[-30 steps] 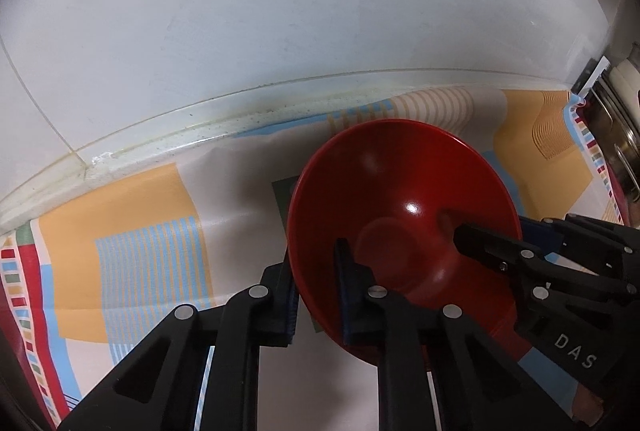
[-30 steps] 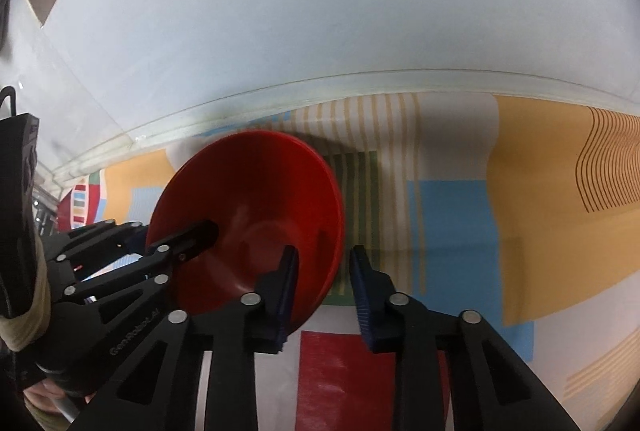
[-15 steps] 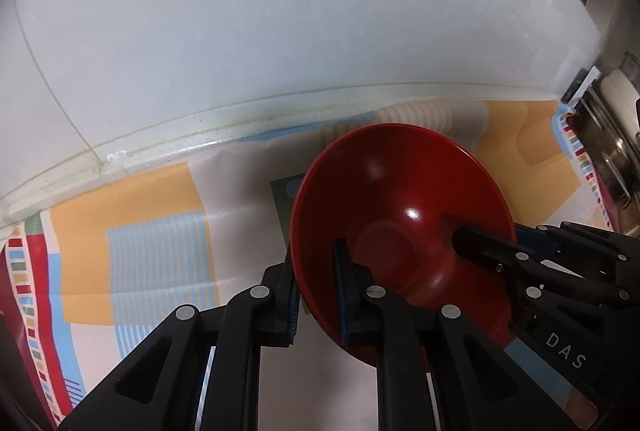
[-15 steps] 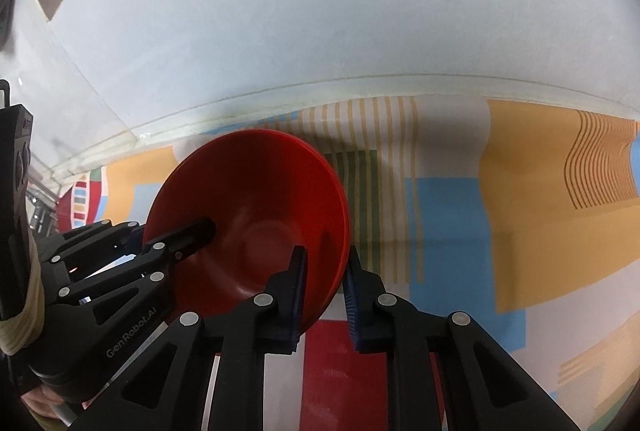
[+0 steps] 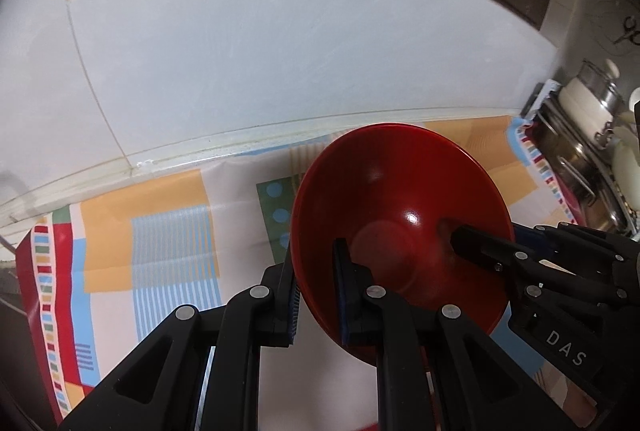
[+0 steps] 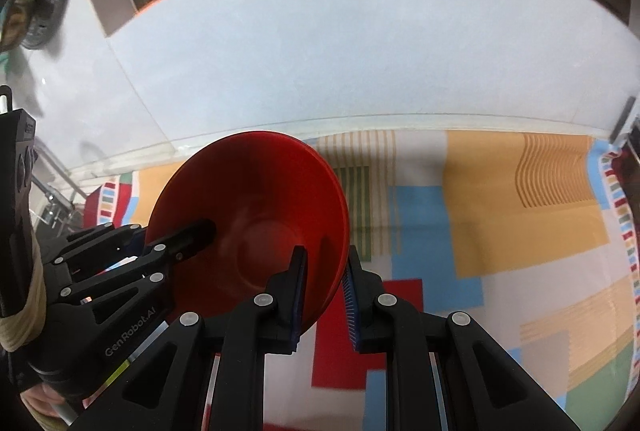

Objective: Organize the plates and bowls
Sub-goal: 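Lift the red-and-black bowl with both grippers and carry it to the white bowl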

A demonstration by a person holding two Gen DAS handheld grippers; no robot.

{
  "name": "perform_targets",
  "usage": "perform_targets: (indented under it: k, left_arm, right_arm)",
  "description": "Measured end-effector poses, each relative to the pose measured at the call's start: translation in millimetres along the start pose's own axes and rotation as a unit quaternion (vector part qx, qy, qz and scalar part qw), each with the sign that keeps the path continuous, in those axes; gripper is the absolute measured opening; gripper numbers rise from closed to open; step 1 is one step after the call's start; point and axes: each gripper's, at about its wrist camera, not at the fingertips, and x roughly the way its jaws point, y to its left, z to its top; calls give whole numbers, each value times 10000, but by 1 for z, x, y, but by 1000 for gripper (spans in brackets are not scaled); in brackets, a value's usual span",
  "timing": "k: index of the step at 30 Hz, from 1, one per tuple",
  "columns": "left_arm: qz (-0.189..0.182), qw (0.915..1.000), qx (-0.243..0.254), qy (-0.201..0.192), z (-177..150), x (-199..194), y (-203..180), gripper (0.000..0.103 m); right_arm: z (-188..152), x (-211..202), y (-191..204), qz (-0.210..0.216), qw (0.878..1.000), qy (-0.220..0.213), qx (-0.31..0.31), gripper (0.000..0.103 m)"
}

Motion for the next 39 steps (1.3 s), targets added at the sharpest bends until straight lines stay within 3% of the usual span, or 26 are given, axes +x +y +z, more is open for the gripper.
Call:
perform_targets:
  k: [20,39]
  left_arm:
    - [-393,9989,-10,-252,-70,-89,-35,17]
    - [-511,9987,11,91,-128,-103,-63,18]
  right_arm:
    - [-70,-102,17,-159,9994,-321,-18,19]
    - [-136,-133,10,-195,9997,-128,120,19]
